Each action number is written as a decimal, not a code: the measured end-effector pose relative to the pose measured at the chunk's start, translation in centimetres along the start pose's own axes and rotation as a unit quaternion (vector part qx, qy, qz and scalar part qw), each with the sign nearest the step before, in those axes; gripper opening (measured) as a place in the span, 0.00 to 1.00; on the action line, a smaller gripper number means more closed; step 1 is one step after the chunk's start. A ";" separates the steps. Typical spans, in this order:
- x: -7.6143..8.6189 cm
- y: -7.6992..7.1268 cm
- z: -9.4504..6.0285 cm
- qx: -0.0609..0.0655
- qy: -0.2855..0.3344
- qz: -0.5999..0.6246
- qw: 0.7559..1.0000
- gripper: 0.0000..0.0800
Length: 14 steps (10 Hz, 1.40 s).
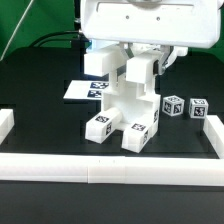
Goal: Assemble chair
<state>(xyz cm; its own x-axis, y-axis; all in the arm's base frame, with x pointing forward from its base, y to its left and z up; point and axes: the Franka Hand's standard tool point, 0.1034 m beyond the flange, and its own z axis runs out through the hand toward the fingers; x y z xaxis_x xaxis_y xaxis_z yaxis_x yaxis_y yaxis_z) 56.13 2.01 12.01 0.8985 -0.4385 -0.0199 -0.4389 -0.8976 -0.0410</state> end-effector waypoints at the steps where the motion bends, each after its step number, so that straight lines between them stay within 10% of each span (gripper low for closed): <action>1: 0.0 0.0 0.0 0.000 0.000 0.000 1.000 0.36; 14: 0.0 0.6 1.9 -0.006 0.009 -0.025 1.000 0.36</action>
Offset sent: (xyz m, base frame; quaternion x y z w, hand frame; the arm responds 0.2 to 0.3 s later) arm -0.0098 -0.0013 0.0096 -0.0178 0.0133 -0.0087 0.9997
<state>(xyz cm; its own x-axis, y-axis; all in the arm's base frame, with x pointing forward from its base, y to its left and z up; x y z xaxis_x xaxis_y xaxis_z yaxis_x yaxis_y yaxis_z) 55.87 1.57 10.09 0.9189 -0.3944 -0.0007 -0.3943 -0.9185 -0.0291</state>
